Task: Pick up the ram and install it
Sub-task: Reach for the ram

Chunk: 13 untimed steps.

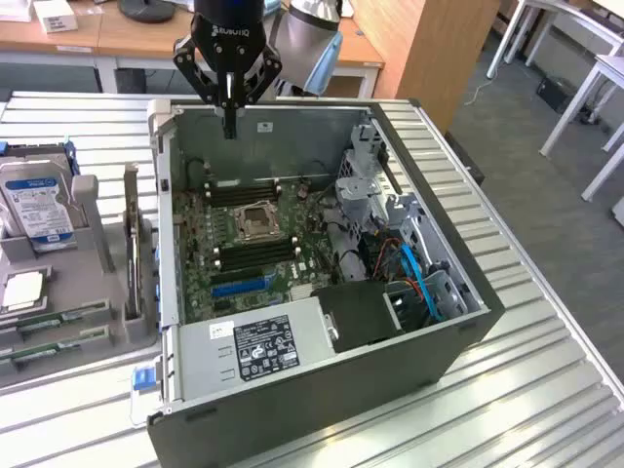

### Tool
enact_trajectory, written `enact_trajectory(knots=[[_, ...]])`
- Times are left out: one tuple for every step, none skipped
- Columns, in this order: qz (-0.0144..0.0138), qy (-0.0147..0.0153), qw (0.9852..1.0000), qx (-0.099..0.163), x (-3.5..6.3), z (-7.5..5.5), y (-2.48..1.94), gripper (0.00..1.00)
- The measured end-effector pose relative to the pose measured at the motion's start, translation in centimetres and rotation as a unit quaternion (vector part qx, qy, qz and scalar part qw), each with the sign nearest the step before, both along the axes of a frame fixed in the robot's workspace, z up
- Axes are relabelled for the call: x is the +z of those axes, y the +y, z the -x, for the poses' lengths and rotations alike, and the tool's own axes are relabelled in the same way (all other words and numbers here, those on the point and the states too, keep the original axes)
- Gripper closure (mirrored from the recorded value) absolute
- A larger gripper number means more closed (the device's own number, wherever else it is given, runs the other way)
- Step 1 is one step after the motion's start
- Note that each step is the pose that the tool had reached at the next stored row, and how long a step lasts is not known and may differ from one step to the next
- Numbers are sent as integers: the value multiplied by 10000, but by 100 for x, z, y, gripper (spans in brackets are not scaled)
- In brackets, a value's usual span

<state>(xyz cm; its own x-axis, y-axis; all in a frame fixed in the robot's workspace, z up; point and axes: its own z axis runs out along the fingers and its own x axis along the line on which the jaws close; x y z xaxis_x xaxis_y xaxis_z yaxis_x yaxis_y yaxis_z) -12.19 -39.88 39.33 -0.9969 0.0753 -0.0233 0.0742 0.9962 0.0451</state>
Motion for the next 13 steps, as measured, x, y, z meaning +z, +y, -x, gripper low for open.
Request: enact_trajectory(knots=[[0, 0, 10000, 0, 0, 0, 0, 89], [0, 0, 10000, 0, 0, 0, 0, 89], [0, 0, 10000, 0, 0, 0, 0, 89], [0, 0, 10000, 0, 0, 0, 0, 89], [0, 0, 10000, 0, 0, 0, 0, 89], [0, 0, 10000, 0, 0, 0, 0, 89], [0, 0, 10000, 0, 0, 0, 0, 89], [0, 0, 10000, 0, 0, 0, 0, 89], [0, 0, 10000, 0, 0, 0, 0, 89], [0, 0, 10000, 0, 0, 0, 0, 89], [0, 0, 10000, 1, 0, 1, 0, 89], [0, 0, 10000, -1, 0, 7, 0, 89], [0, 0, 10000, -1, 0, 11, 0, 89]])
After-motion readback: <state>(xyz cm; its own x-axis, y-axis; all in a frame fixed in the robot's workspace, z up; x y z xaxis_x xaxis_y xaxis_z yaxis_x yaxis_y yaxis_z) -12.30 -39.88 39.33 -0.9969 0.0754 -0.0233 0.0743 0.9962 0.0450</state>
